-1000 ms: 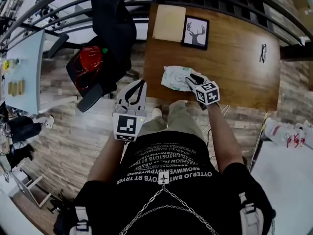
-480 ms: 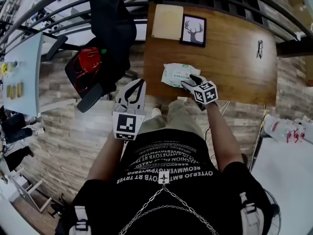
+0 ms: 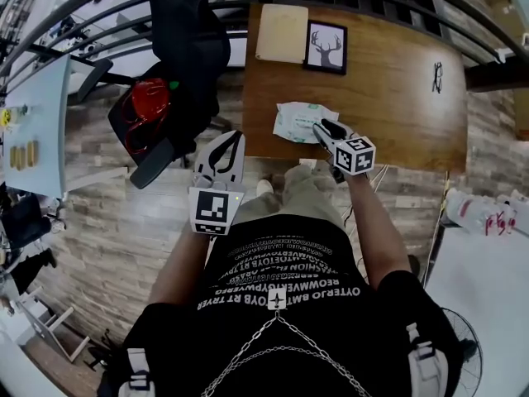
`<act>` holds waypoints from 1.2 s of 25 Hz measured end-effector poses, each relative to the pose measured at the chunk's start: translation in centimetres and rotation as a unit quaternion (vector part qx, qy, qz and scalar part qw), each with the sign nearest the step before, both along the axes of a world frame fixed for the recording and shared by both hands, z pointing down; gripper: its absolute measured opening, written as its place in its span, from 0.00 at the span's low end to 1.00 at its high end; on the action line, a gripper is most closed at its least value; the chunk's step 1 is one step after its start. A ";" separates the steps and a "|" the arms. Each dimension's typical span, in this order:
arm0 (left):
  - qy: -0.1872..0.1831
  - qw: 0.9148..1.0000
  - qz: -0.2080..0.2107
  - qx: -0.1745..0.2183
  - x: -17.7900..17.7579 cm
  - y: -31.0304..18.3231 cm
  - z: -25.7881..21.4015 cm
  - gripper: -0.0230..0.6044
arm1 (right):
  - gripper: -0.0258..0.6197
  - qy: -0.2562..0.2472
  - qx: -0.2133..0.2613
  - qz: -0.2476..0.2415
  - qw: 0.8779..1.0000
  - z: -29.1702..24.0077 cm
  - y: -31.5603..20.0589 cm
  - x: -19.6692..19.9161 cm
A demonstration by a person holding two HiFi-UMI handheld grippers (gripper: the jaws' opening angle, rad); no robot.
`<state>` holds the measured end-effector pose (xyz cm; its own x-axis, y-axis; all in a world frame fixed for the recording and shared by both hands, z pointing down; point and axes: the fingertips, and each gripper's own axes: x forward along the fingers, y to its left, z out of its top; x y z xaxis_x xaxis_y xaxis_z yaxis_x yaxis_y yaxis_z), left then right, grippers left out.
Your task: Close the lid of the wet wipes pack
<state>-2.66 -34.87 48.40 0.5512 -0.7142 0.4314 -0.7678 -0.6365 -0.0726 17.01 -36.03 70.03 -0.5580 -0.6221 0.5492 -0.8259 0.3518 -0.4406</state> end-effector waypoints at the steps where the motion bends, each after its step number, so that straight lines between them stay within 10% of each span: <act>1: 0.003 1.000 0.000 -0.001 0.0 0.0 0.0 0.08 | 0.21 0.006 0.010 -0.004 1.000 -0.4 -0.1 -0.4; 23: 0.019 1.000 0.007 0.019 1.1 -1.1 -2.5 0.08 | 0.06 0.175 -0.054 -0.073 0.980 5.8 -0.1 -3.3; 30: 0.028 0.998 0.012 0.058 1.2 -1.8 -5.4 0.08 | 0.06 0.112 0.068 0.007 0.991 -4.8 -0.2 -1.9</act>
